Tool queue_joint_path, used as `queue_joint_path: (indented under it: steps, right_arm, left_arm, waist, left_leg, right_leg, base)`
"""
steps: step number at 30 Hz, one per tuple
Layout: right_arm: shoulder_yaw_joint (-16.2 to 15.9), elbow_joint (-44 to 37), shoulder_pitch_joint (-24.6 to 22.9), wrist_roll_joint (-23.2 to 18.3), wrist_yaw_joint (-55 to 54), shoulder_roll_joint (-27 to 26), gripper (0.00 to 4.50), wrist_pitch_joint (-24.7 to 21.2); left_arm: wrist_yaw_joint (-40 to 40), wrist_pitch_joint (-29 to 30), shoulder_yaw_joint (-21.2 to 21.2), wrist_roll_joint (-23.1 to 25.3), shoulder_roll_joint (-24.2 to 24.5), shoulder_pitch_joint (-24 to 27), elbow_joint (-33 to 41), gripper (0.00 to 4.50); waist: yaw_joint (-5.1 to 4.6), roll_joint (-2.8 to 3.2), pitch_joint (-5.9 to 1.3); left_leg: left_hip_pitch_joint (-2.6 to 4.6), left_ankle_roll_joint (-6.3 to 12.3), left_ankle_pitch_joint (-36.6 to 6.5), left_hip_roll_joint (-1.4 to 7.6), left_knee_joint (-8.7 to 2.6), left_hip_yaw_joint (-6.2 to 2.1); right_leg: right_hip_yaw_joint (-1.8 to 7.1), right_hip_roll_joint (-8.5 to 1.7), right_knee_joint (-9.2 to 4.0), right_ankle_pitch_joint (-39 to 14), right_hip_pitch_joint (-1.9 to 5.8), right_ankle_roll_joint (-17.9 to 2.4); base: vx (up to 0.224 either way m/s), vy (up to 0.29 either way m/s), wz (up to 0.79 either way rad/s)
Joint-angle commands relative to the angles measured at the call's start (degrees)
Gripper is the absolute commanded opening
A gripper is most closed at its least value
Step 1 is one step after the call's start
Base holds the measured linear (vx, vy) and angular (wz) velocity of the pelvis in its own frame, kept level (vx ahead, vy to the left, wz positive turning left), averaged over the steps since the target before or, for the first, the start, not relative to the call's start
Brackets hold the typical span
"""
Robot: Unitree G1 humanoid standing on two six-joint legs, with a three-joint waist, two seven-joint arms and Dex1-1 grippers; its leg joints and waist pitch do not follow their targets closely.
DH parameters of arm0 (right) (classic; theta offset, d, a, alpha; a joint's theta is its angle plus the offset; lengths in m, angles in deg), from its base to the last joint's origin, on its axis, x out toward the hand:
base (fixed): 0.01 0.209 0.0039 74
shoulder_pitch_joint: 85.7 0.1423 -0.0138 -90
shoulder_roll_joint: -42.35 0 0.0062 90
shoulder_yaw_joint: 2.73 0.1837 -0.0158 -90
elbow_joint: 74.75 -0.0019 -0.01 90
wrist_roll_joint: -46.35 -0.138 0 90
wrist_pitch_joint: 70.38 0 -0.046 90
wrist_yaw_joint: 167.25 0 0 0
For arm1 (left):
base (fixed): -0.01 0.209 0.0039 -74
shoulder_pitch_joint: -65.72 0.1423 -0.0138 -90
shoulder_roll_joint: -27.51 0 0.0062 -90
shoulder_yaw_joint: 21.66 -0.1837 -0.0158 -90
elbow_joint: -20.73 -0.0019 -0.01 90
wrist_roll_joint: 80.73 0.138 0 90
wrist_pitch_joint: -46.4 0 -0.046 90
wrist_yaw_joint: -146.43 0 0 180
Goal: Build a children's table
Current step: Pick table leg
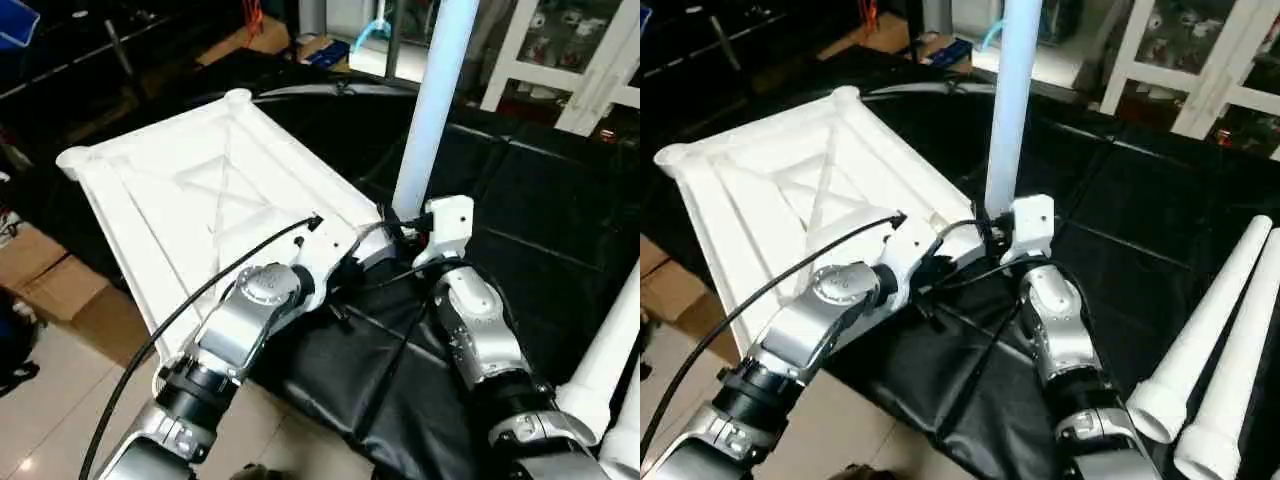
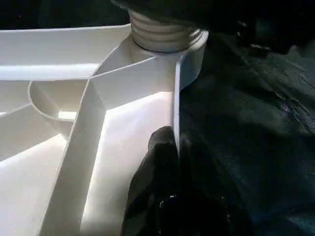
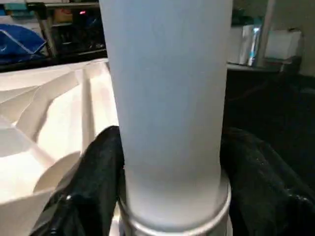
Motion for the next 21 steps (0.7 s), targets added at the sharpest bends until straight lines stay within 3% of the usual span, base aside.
queue_joint_path:
  steps: [1,2,4,7,12,15,21]
  right_arm:
    - [1.6,-1.8,-0.6,-0.8,0.3,0.9,3.48,-1.0]
    - [1.6,-1.8,-0.6,-0.8,0.3,0.9,3.53,-1.0]
    - [2.1,-2.9,-0.9,-1.5,1.3,1.1,3.75,-1.0]
    - [2.2,-3.3,-1.0,-1.9,2.0,1.2,3.75,-1.0]
    - [2.5,-5.2,-2.2,-3.0,4.0,1.6,3.75,-1.3]
    - [2.7,-5.6,-2.6,-3.1,4.6,1.8,3.75,-1.7]
    - [1.2,-5.8,-3.6,-2.2,6.8,2.5,3.75,-3.1]
  left_arm:
    - [-0.6,-3.2,2.7,-0.4,0.4,-2.7,5.3,0.00]
    - [-0.6,-3.2,2.7,-0.4,0.4,-2.7,5.3,0.00]
    - [-0.3,-3.1,2.5,-0.5,0.5,-2.7,5.4,0.00]
    - [-0.2,-3.1,2.5,-0.5,0.6,-2.7,5.4,0.00]
    - [0.4,-3.0,2.3,-0.5,1.1,-2.4,5.6,0.00]
    - [1.0,-2.6,2.0,-0.6,1.4,-2.2,5.8,0.00]
    - [3.6,-2.0,0.2,-0.5,2.8,-1.4,5.7,0.00]
  waist:
    - [0.39,-0.24,-4.97]
    - [0.39,-0.24,-4.97]
    - [0.37,-0.20,-4.75]
    - [0.34,-0.24,-4.94]
    - [0.48,-0.28,-5.29]
    - [0.51,-0.25,-5.31]
    - [0.52,-0.15,-5.02]
  left_leg:
    - [1.18,11.21,-0.1,3.28,-3.41,-1.77]
    - [1.18,11.21,-0.1,3.28,-3.41,-1.77]
    - [1.40,8.47,-3.2,3.32,-3.80,-1.75]
    - [1.34,7.65,-3.0,3.18,-3.77,-1.78]
    - [0.92,9.71,0.6,2.94,-3.34,-1.86]
    - [0.94,10.63,1.2,2.96,-3.22,-1.87]
    - [1.09,9.68,-0.4,3.00,-3.43,-1.88]
  right_leg:
    - [2.77,-4.76,-3.63,-0.1,4.51,-16.5]
    - [2.77,-4.76,-3.63,-0.1,4.51,-16.5]
    - [2.88,-4.68,-4.09,-3.3,4.40,-15.4]
    - [2.96,-4.71,-3.94,-2.1,4.54,-15.2]
    - [2.92,-4.82,-3.36,2.9,4.74,-15.7]
    - [2.81,-4.77,-3.37,2.9,4.64,-15.8]
    - [2.79,-4.61,-3.68,0.1,4.55,-15.5]
  base:
    - [0.000,0.000,0.00]
    - [0.000,0.000,0.00]
    - [0.000,0.000,0.00]
    - [0.000,0.000,0.00]
    - [0.000,0.000,0.00]
    - [0.000,0.000,0.00]
    - [0.000,0.000,0.00]
